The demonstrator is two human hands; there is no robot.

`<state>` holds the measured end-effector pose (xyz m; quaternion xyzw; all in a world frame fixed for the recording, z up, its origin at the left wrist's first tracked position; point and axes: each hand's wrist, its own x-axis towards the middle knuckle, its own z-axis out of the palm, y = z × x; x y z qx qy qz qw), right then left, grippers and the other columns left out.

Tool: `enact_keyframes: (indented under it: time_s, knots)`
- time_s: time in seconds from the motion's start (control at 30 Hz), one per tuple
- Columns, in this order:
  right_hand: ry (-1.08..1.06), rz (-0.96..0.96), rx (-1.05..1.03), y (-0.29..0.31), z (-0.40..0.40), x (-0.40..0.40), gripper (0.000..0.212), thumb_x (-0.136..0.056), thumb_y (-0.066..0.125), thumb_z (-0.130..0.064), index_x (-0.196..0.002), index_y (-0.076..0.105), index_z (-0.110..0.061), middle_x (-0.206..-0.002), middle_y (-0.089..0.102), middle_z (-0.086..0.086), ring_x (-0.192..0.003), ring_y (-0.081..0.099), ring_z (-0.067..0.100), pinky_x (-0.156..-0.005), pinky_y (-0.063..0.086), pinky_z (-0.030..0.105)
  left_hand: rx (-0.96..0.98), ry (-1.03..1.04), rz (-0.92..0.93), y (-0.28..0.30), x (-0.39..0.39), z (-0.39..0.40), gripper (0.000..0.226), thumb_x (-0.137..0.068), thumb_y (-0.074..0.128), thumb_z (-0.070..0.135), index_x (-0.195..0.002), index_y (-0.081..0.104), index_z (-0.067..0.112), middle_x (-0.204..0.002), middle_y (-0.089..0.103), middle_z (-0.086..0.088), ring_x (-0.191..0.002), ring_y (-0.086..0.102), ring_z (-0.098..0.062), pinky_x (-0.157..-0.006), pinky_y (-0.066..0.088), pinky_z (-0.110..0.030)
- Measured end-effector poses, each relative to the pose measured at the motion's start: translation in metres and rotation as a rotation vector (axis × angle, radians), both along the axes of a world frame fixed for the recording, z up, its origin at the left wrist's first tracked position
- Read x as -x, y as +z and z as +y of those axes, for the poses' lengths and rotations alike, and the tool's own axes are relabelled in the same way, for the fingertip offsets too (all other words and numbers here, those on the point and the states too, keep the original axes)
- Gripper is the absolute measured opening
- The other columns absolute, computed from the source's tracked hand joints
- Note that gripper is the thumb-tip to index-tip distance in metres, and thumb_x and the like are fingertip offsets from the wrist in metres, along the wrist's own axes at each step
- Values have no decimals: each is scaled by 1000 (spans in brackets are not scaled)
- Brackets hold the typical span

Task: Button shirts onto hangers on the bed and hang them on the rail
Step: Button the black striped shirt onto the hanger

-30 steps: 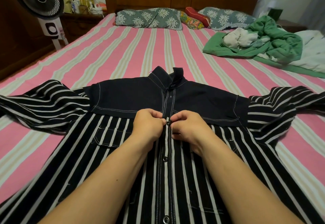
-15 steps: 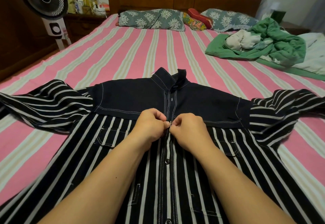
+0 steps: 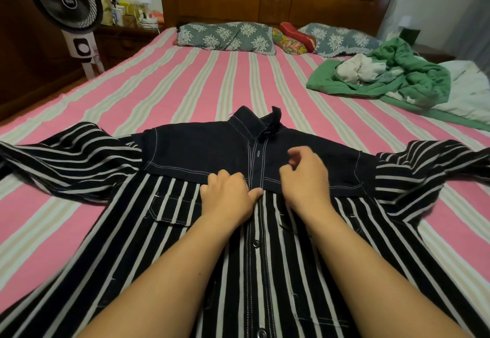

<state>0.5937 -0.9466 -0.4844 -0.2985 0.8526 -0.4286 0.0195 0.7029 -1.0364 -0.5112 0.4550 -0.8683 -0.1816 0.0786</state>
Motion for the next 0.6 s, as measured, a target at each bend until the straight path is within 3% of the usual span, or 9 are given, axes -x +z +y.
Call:
enact_keyframes:
  time_s: [0.1, 0.17, 0.23, 0.3, 0.37, 0.43, 0.5, 0.57, 0.6]
  knots:
    - [-191, -47, 284, 17, 13, 6, 28, -93, 54, -11, -115, 62, -26, -111, 64, -5, -98, 62, 13, -83, 50, 30, -141, -14, 35, 8, -3, -1, 37, -85, 71, 59, -103, 57, 30, -122, 53, 2, -123, 45, -25, -101, 37, -43]
    - [-297, -117, 348, 27, 16, 14, 25, -92, 53, -7, -105, 63, -25, -106, 66, -2, -95, 64, 18, -77, 50, 27, -210, -48, 99, 12, -6, -2, 30, -86, 76, 44, -98, 52, 31, -116, 56, 6, -119, 47, -22, -100, 37, -42]
    - [-235, -166, 143, 35, 3, 27, 27, -90, 54, -2, -96, 67, -25, -103, 67, 1, -93, 64, 20, -77, 53, 30, -304, -75, 145, 12, -8, -7, 21, -87, 77, 31, -91, 56, 31, -106, 61, 10, -116, 51, -20, -101, 39, -41]
    - [-4, -270, -56, 38, -20, 39, 31, -88, 53, 2, -80, 70, -23, -91, 70, 5, -85, 68, 24, -80, 60, 39, -392, -86, 186, 8, -10, -13, 19, -84, 80, 25, -87, 63, 33, -96, 66, 13, -113, 56, -18, -105, 43, -44]
    - [223, -329, -206, 39, -38, 45, 37, -88, 48, 9, -76, 70, -17, -79, 68, 5, -71, 65, 19, -67, 58, 31, -421, -85, 207, 7, -11, -15, 19, -81, 83, 25, -84, 67, 34, -89, 68, 14, -108, 60, -17, -104, 45, -46]
    - [371, -261, -294, 31, -52, 50, 37, -86, 49, 12, -78, 70, -17, -77, 68, 3, -68, 63, 16, -64, 55, 29, -402, -73, 208, 5, -10, -15, 16, -80, 84, 27, -82, 69, 34, -87, 69, 14, -105, 62, -16, -102, 46, -45]
    - [380, -150, -297, 16, -64, 57, 25, -90, 57, 1, -87, 71, -20, -87, 71, 0, -79, 67, 18, -77, 58, 35, -298, -63, 163, 3, -8, -12, 13, -84, 80, 34, -80, 67, 33, -90, 67, 14, -110, 58, -15, -100, 44, -42]
    - [288, -33, -243, 2, -76, 66, 7, -94, 63, -26, -100, 66, -22, -98, 69, -1, -93, 66, 22, -82, 54, 38, -170, -78, 98, 3, -4, -6, 16, -90, 72, 39, -78, 63, 33, -96, 62, 14, -115, 50, -14, -93, 39, -38]
    - [249, -18, -239, -1, -82, 69, 25, -93, 64, -43, -105, 62, -21, -101, 67, -1, -95, 65, 23, -81, 52, 37, -135, -85, 79, 4, -3, -3, 18, -92, 69, 40, -77, 61, 32, -98, 60, 14, -115, 47, -14, -91, 36, -37]
